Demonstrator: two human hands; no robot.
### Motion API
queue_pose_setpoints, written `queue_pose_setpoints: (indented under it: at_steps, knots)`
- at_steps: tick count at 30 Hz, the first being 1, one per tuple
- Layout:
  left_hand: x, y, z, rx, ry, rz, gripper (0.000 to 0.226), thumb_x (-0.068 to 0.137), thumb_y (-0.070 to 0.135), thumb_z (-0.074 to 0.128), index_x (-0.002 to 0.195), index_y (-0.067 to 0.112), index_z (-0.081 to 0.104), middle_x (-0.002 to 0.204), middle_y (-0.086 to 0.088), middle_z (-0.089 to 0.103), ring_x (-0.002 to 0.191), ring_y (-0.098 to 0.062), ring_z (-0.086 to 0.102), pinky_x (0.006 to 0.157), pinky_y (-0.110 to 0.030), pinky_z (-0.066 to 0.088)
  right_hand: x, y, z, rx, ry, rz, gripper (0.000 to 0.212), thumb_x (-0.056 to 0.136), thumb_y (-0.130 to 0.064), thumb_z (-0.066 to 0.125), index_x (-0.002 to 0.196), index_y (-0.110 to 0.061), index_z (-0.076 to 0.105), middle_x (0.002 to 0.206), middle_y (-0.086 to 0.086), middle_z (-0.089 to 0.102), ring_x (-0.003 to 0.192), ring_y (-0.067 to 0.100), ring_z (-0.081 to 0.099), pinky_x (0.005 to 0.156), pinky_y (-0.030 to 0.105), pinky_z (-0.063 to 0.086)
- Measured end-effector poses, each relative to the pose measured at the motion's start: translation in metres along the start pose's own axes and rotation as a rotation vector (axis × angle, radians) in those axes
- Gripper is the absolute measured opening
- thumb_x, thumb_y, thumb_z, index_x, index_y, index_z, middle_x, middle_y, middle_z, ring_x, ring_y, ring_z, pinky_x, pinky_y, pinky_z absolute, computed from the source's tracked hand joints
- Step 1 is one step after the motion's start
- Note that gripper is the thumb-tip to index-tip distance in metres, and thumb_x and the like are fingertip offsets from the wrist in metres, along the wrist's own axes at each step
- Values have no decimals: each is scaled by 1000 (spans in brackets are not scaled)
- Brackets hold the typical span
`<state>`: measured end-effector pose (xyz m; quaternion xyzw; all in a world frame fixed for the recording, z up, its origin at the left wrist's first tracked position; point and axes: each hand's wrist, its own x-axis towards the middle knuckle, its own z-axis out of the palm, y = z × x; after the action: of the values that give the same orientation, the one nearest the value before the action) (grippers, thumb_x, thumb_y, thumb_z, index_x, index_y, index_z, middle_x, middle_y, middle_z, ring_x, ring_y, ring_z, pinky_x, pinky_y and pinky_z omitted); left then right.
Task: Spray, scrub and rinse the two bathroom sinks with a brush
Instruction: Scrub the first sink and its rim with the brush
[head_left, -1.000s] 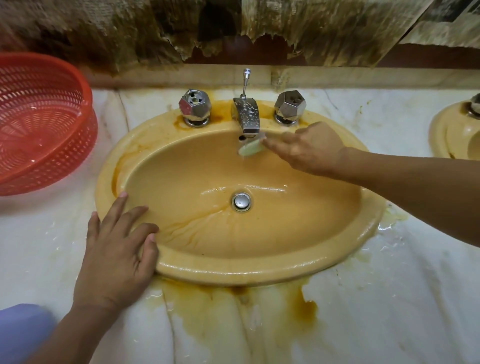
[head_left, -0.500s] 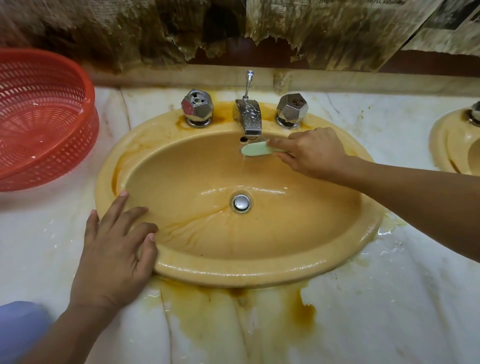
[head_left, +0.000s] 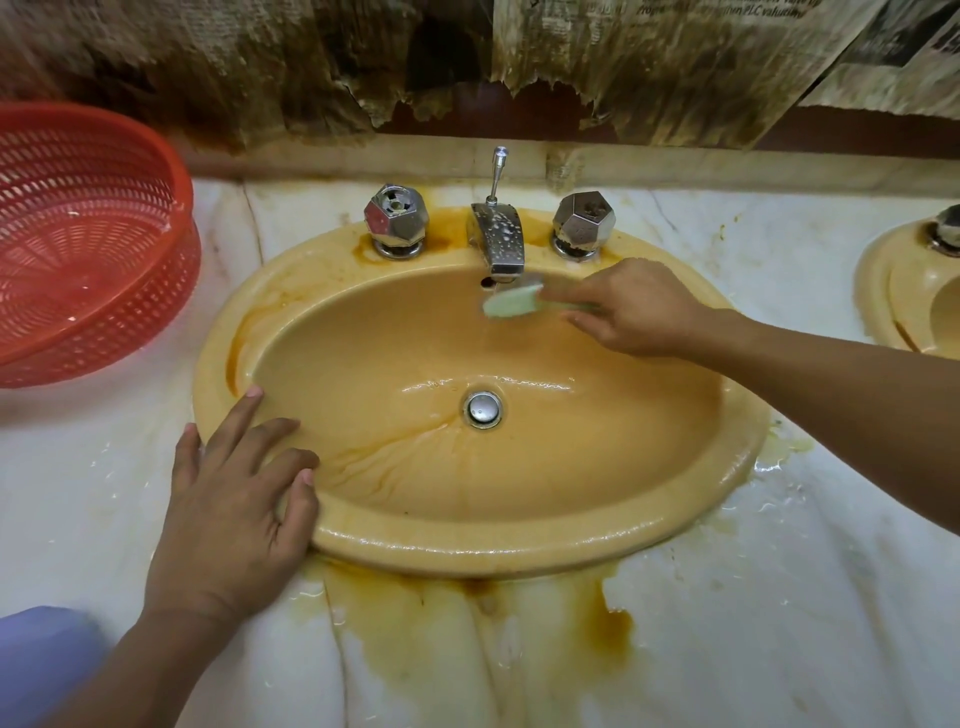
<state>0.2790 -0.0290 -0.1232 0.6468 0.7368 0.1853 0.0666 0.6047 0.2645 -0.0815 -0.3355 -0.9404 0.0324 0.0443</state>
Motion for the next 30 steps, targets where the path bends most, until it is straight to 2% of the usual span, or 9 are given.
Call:
queue_pose_setpoints:
  at_steps: [4,7,10,11,16,19,23,28,30]
  knots:
    - [0,0,1,0,-3,-1,42,94,37,37,92,19,75,126,-5,65,151,-28,33,116,-65,21,-2,5,6,-125,108,-109,38,101,-36,53,137,-33,63,78,0,71,61,31,64,51,30,45]
    - [0,-1,0,4,-3,-2,42,94,37,36,92,19,75,126,-5,65,151,-28,33,116,-66,21,-7,-3,16,-244,-112,-105,40,103,-39,51,143,-36,56,79,5,71,61,31,63,59,37,51]
    - [0,-1,1,9,-2,2,42,94,36,37,92,19,75,126,-5,65,150,-29,34,116,-68,21,-9,-3,23,-253,50,-73,37,100,-36,58,136,-28,65,66,9,66,44,30,55,54,37,49]
    - [0,-1,1,11,0,0,42,94,36,37,92,19,75,126,-5,65,150,-29,34,116,-67,21,-8,-7,27,-274,50,-63,39,101,-37,54,138,-29,63,69,9,67,47,31,57,52,33,45]
    - [-1,1,0,5,-2,-3,42,94,36,37,92,19,75,126,-6,65,150,-28,34,117,-66,19,6,-35,39,-94,-429,179,40,102,-42,44,139,-44,57,119,6,67,100,30,62,71,34,44]
    - [-1,1,-1,0,0,-2,43,94,37,36,92,18,75,126,-6,65,150,-29,34,117,-67,19,6,-46,42,-35,-436,224,38,101,-38,48,137,-40,62,122,7,68,103,30,60,75,33,43]
    - [-1,1,-1,4,-9,-9,43,94,37,36,92,20,75,126,-5,65,150,-28,34,118,-67,19,12,-47,29,107,-751,258,33,98,-30,55,125,-27,74,128,-3,69,117,23,60,99,35,50]
    - [-1,0,-2,5,-1,-2,42,94,37,37,91,19,75,125,-6,65,149,-29,35,116,-68,21,10,-58,28,14,-640,209,31,98,-31,48,115,-31,73,111,0,68,106,25,60,87,39,54]
    - [0,0,-2,6,-1,0,43,94,37,37,91,19,76,125,-6,66,149,-29,36,115,-68,22,6,-58,31,90,-717,245,30,94,-32,53,113,-29,77,111,0,72,106,27,64,89,39,56]
